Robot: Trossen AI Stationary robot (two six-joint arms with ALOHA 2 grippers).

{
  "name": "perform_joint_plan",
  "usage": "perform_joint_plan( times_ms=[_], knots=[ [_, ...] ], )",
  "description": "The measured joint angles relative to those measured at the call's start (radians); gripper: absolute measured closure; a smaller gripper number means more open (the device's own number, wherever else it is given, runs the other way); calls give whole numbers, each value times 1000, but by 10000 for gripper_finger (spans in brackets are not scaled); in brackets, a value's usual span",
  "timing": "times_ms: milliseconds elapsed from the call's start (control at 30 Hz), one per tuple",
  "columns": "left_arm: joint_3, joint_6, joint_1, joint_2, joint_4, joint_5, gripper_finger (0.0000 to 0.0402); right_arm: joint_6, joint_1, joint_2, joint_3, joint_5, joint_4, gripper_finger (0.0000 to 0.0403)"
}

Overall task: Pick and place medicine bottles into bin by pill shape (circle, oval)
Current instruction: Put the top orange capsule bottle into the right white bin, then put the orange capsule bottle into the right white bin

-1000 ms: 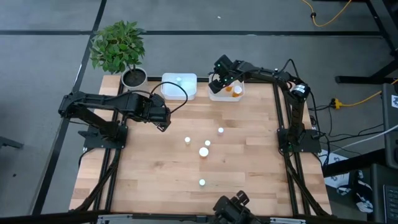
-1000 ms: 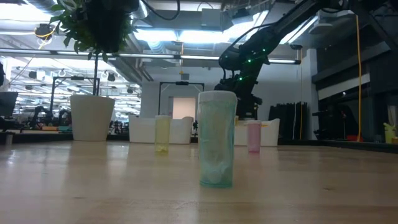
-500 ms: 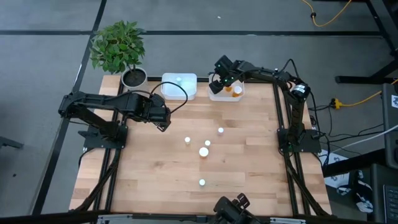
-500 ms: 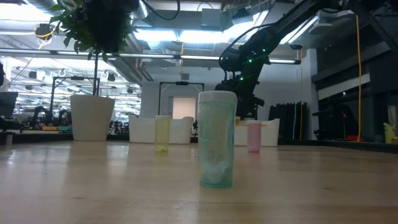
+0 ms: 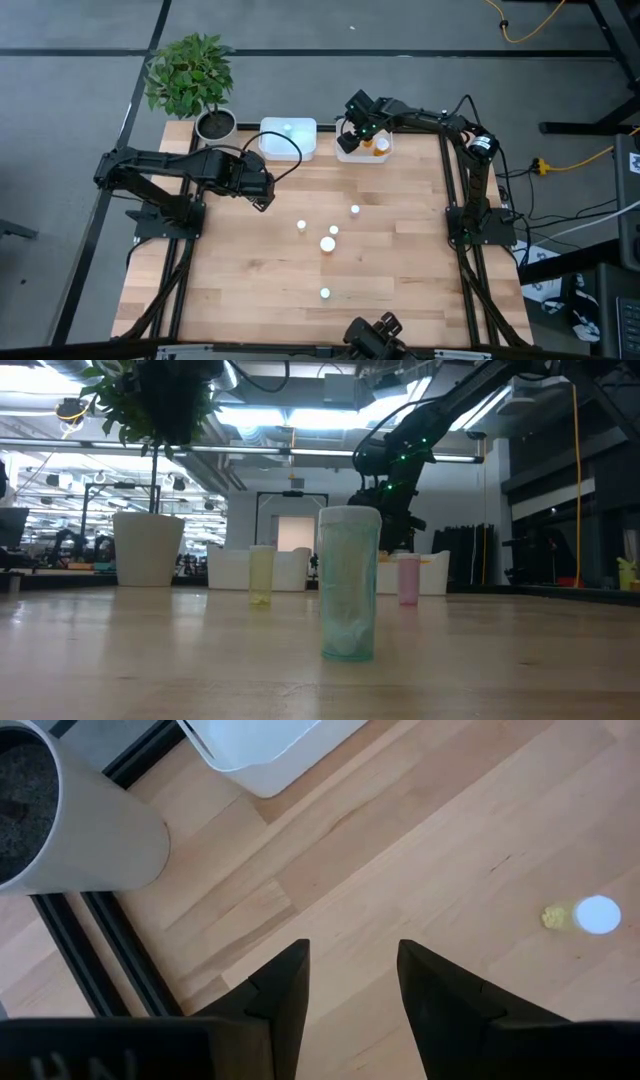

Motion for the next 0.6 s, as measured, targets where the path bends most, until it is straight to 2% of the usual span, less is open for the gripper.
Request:
perform_joint_plan(
  times_ms=[133, 433, 600],
  knots=[
    [0, 0, 0, 0, 0, 0, 255, 1, 0, 0, 0, 0, 0, 136],
    [0, 0, 0, 0, 0, 0, 255, 13, -1, 0, 24, 16, -6, 132],
    [0, 0, 0, 0, 0, 0, 255, 26, -2, 0, 129, -29, -147, 132]
  ],
)
